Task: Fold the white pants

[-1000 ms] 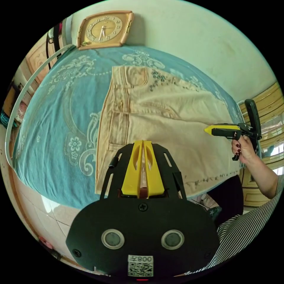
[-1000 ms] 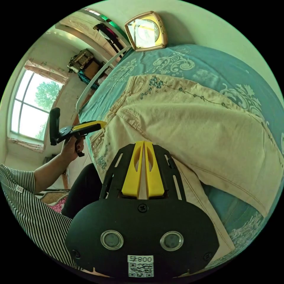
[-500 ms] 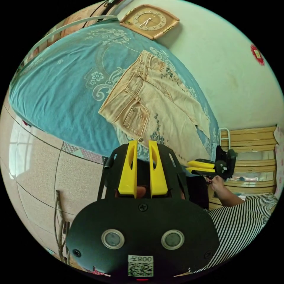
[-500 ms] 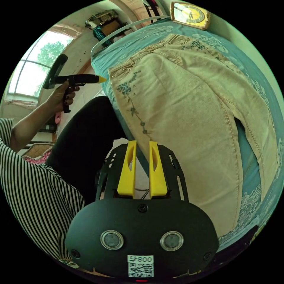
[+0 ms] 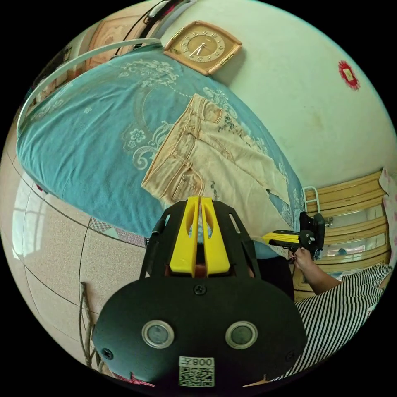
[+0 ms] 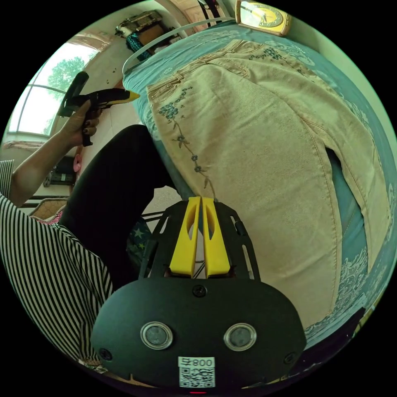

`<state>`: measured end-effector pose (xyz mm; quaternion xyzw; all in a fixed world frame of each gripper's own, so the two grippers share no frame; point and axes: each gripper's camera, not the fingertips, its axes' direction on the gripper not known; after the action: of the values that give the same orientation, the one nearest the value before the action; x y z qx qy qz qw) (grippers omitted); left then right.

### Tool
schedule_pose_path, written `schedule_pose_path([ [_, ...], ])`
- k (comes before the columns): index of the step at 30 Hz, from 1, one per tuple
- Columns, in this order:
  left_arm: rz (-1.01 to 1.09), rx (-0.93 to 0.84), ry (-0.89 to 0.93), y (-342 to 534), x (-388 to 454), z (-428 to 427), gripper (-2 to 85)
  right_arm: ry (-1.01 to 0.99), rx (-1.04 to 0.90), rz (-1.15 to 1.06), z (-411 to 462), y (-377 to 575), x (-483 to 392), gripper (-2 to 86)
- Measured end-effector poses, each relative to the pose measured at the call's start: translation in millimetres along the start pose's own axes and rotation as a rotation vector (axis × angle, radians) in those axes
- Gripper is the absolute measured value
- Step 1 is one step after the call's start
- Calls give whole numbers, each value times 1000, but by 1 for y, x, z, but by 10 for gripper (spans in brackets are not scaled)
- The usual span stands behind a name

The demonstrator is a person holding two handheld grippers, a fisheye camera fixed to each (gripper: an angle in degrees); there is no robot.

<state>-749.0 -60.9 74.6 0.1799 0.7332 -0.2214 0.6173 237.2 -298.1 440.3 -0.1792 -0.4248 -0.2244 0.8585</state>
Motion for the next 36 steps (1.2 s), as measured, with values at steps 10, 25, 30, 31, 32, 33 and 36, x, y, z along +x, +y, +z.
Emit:
schedule_pose_path([
  [10, 351, -98, -52, -154, 92, 174, 13, 85, 288, 157, -113, -77, 60, 6],
  [25, 846, -425, -321, -272, 177, 416, 101, 332, 64, 82, -158, -198, 158, 81],
  [30, 872, -376, -302, -263, 183, 434, 44, 288, -59, 54, -141, -215, 162, 76],
  [31, 878, -336, -311, -260, 186, 431, 36, 305, -55, 43, -143, -218, 157, 68],
  [32, 882, -299, -318, -258, 189, 427, 33, 319, -45, 17, -146, -220, 149, 54],
  [33, 882, -281, -322, -257, 190, 425, 31, 352, -36, 11, -148, -220, 144, 44],
  [36, 853, -253, -337, -255, 186, 439, 28, 515, 25, -2, -158, -223, 126, 13],
])
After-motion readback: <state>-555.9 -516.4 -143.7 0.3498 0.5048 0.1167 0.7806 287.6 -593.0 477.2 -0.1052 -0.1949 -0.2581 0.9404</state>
